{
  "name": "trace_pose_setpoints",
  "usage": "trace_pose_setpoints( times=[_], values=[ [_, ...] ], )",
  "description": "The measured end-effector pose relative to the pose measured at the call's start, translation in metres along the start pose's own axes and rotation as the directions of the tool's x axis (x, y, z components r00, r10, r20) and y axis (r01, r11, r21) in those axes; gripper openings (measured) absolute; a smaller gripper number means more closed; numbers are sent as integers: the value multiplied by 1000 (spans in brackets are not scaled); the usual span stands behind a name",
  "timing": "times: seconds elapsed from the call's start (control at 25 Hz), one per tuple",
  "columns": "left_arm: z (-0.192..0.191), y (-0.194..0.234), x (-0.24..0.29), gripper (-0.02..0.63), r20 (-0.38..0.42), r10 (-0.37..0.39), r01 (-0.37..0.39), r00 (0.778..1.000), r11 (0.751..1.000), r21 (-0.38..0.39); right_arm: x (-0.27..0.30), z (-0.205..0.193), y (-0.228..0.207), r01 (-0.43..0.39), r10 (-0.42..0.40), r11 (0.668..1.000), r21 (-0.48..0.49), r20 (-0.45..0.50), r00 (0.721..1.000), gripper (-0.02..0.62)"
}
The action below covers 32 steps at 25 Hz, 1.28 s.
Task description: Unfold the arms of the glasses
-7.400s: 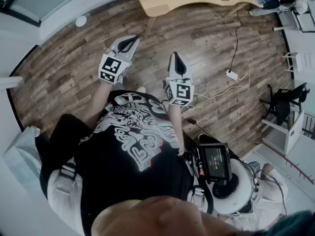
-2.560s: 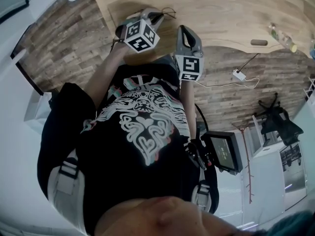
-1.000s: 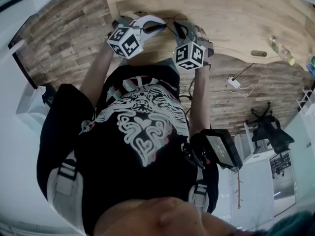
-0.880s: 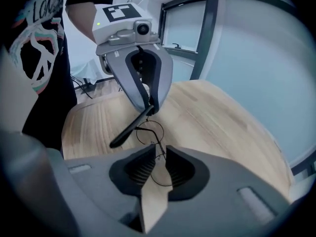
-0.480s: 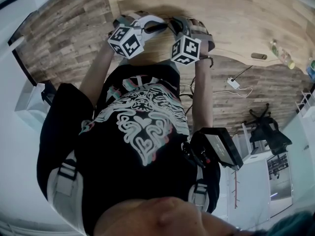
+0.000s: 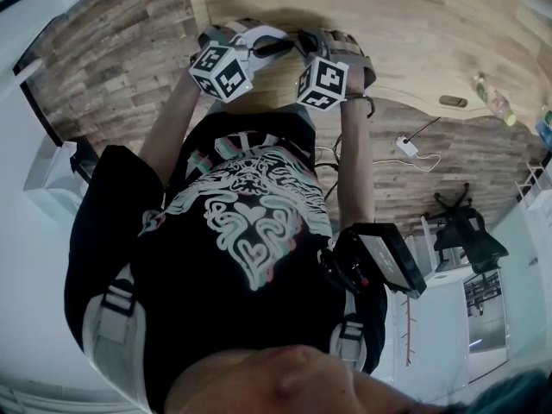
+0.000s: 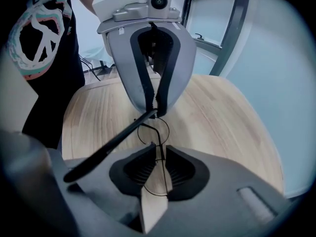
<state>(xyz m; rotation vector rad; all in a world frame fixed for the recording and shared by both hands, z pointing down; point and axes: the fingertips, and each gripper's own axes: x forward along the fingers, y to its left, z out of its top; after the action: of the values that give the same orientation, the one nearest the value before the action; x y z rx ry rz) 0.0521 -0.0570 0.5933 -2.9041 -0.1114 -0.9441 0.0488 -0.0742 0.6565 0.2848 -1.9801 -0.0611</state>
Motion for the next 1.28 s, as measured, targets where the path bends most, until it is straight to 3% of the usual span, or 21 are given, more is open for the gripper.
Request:
trace_pose_setpoints(
  times=[0.36, 0.56, 0.6, 0.84, 0.96, 1.28],
  values=[
    [3, 6, -2, 0, -1, 27, -28, 1000, 999, -41, 2, 0, 3, -46, 43, 997, -56, -47, 998, 44],
    [-7, 4, -1, 0, 0, 24, -24, 1000, 999, -27, 2, 1, 3, -66, 61, 994, -83, -62, 996, 27],
    [-5, 5, -2, 0, -3, 30, -30, 1000, 999, -35, 2, 1, 3, -65, 59, 994, -89, -65, 996, 2],
    [-10, 4, -1, 0, -4, 38, -38, 999, 998, -42, 4, 2, 2, -58, 51, 993, -100, -66, 996, 2],
    [-6, 7, -5, 0, 1, 46, -46, 999, 996, -72, 0, 4, -1, -45, 43, 997, -57, -37, 998, 2],
    [-17, 13, -21, 0, 74, 67, -47, 995, 968, -245, -16, 7, -4, 21, -26, 996, 87, 52, 998, 2]
  ],
)
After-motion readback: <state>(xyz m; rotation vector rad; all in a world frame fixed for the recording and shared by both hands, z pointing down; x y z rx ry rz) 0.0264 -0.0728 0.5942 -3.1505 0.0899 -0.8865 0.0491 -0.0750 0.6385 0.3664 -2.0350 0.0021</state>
